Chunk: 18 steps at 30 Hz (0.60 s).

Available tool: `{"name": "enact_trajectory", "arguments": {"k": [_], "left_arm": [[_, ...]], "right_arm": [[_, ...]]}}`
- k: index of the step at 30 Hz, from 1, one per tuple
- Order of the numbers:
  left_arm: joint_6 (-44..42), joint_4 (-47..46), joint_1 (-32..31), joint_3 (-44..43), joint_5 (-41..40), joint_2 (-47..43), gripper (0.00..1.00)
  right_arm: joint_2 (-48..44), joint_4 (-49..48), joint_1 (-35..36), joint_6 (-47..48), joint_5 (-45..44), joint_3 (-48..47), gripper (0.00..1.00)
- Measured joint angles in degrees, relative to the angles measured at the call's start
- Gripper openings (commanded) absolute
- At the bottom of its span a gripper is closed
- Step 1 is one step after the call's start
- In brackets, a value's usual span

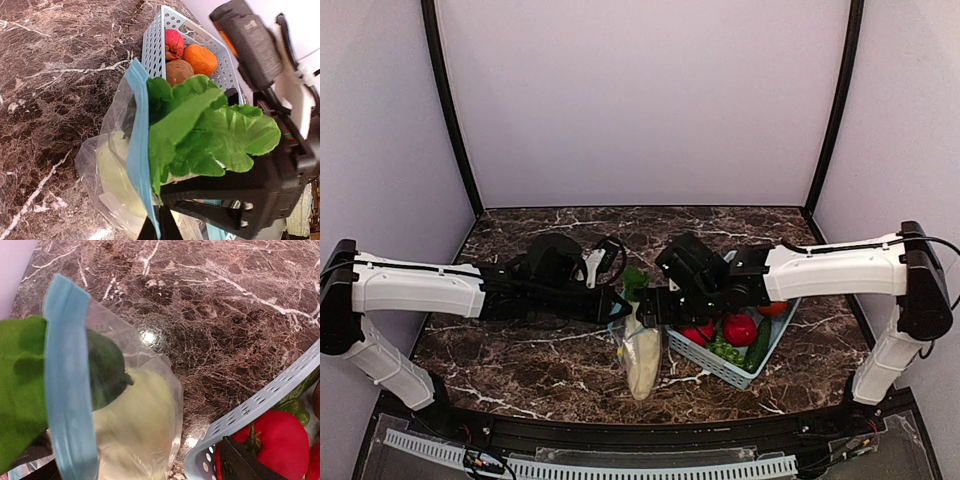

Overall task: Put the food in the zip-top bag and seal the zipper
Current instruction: Adjust the fake vegetable in the zipper food storage bag.

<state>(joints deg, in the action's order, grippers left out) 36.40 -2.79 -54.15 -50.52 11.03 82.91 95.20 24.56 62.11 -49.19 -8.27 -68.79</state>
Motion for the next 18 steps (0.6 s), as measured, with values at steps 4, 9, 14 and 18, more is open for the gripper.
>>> {"name": "enact_trajectory", "arguments": {"k": [4, 9, 14, 18], "left_arm": [[0.00, 0.02, 0.00, 0.02, 0.09, 0.02, 0.01], [-0.02, 0.02, 0.00, 0.00, 0.07, 0.02, 0.01], [-0.02, 0.02, 0.00, 0.00, 0.02, 0.02, 0.01], [-0.04, 0.22, 0.00, 0.00, -0.44, 0.00, 0.01]], "right_arm": [[3.78, 3.02, 0.00, -0.42, -0.63, -3.30, 0.82], [5.55, 5.64, 0.00, -1.09, -1.77, -6.51, 0.78], [5.57, 6.67, 0.00, -2.43, -2.10, -6.51, 0.73], [5.88, 6.71, 0.00, -3.72, -2.12, -6.19, 0.64]]}}
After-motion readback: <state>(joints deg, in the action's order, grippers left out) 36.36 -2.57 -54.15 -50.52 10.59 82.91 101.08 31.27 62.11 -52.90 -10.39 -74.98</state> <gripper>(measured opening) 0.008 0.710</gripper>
